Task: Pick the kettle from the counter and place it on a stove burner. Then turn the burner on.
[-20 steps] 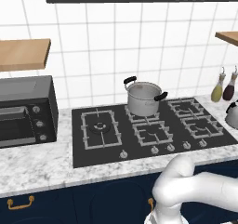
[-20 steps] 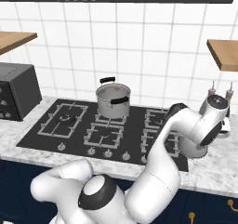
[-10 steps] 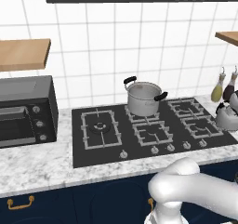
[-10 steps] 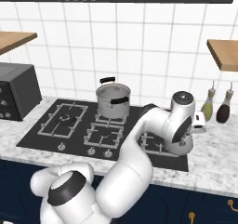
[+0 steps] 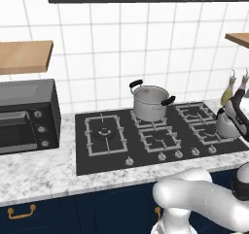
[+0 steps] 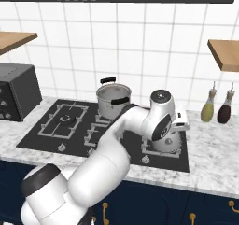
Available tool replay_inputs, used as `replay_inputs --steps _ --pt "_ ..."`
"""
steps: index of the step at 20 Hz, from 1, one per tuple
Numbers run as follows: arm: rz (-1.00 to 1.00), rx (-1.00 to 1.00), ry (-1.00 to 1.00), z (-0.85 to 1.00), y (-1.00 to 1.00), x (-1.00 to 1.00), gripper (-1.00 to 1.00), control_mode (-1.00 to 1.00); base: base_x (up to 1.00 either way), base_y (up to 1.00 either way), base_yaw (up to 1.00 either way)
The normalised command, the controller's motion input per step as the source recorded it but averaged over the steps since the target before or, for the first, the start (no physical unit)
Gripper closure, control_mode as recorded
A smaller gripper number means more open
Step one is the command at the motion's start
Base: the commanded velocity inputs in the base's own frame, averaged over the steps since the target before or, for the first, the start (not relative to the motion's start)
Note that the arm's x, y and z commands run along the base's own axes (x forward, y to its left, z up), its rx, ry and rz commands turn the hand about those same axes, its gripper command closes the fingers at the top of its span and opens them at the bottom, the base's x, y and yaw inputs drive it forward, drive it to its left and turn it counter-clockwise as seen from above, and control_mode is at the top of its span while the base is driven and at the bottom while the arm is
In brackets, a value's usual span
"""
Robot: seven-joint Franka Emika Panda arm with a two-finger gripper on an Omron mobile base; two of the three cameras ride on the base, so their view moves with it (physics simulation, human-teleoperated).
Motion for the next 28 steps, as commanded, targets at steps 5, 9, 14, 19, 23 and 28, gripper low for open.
replay_inputs --steps 5,9,14,19,23,28 --pt "0.01 0.0 0.0 0.03 0.39 0.04 1.0 -1.0 0.0 0.0 0.0" --pt "0.0 0.0 0.0 0.09 0.04 0.04 1.0 -1.0 0.0 0.0 0.0" --pt "0.0 0.0 0.0 0.04 0.0 0.04 1.0 -1.0 0.0 0.0 0.0" --pt "0.0 0.06 0.0 0.08 0.0 0.23 1.0 -1.0 0.0 0.0 0.0" --pt "0.0 0.1 0.0 0.15 0.31 0.09 1.0 -1.0 0.0 0.0 0.0" --pt "0.01 0.02 0.03 0.09 0.85 0.0 1.0 -1.0 0.0 0.0 0.0"
